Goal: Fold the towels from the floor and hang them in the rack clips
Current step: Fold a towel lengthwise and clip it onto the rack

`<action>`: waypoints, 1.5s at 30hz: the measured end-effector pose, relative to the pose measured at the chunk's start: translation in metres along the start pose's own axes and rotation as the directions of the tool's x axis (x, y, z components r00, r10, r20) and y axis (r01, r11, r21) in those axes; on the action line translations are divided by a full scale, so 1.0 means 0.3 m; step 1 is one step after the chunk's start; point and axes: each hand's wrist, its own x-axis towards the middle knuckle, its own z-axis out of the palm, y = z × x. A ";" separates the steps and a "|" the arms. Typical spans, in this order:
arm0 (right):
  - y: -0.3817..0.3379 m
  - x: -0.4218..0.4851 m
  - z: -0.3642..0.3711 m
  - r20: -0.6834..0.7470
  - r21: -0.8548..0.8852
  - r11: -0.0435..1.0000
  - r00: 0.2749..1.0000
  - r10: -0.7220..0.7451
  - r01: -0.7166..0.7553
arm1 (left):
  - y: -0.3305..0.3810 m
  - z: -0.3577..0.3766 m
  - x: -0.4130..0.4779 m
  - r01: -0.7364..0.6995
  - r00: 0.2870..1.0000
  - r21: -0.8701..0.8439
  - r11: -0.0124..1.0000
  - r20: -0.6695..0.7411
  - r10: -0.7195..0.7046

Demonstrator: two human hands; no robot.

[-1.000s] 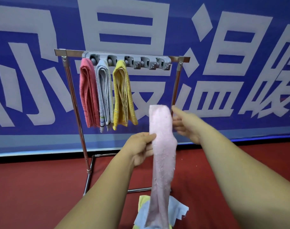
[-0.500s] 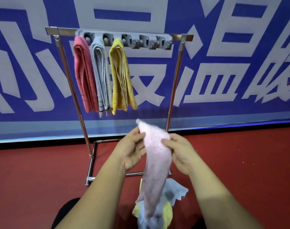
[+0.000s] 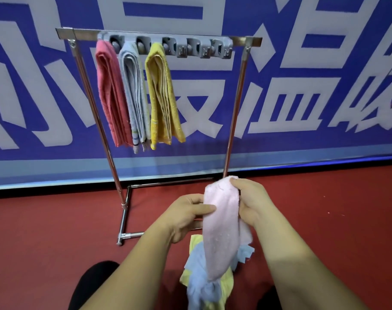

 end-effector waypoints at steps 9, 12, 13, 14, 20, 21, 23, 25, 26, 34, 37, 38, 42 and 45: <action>0.054 -0.037 -0.073 0.233 -0.127 0.986 0.963 0.135 -0.107 | 0.025 0.034 0.007 -0.011 0.999 -0.277 0.961 0.036 0.022; 0.111 -0.047 -0.097 0.318 -0.139 0.986 0.939 0.134 -0.093 | 0.044 0.031 0.019 -0.023 0.999 -0.359 0.933 0.024 0.034; 0.117 -0.049 -0.098 0.340 -0.107 0.992 0.935 0.099 -0.066 | 0.052 0.028 0.023 -0.034 0.999 -0.361 0.932 0.010 0.040; 0.116 -0.050 -0.097 0.351 -0.071 0.997 0.934 0.061 -0.039 | 0.061 0.021 0.023 -0.050 0.999 -0.356 0.933 -0.001 0.053; 0.053 -0.032 -0.027 0.307 -0.084 0.986 0.945 -0.110 0.142 | 0.114 -0.006 -0.023 -0.070 0.993 -0.250 0.966 0.075 0.091; 0.047 -0.030 -0.016 0.295 -0.078 0.985 0.947 -0.124 0.154 | 0.117 -0.007 -0.028 -0.080 0.991 -0.238 0.968 0.088 0.104; 0.044 -0.032 -0.011 0.309 -0.046 0.990 0.944 -0.113 0.133 | 0.118 -0.006 -0.030 -0.124 0.984 -0.227 0.966 0.096 0.149; 0.060 -0.041 -0.020 0.388 -0.058 0.994 0.920 -0.064 0.094 | 0.117 -0.003 -0.022 -0.167 0.979 -0.236 0.957 0.075 0.190; 0.072 -0.045 -0.027 0.415 -0.090 0.992 0.909 -0.043 0.088 | 0.118 -0.001 -0.018 -0.182 0.977 -0.254 0.950 0.059 0.203; 0.037 -0.062 -0.043 0.441 -0.029 0.987 0.888 -0.130 0.159 | 0.133 0.006 -0.028 -0.208 0.969 -0.247 0.946 0.083 0.234; 0.015 -0.053 -0.045 0.464 -0.035 0.983 0.875 -0.142 0.178 | 0.144 0.011 -0.035 -0.222 0.954 -0.213 0.951 0.152 0.257; 0.010 -0.051 -0.045 0.455 -0.064 0.980 0.879 -0.141 0.191 | 0.144 0.013 -0.033 -0.246 0.950 -0.186 0.951 0.149 0.275; 0.014 -0.031 -0.038 0.347 -0.186 0.960 0.928 -0.135 0.209 | 0.144 0.025 -0.030 -0.275 0.957 -0.095 0.957 0.070 0.282; 0.029 -0.014 -0.021 0.212 -0.293 0.920 0.956 -0.202 0.259 | 0.121 0.017 0.007 -0.267 0.963 -0.056 0.962 -0.047 0.264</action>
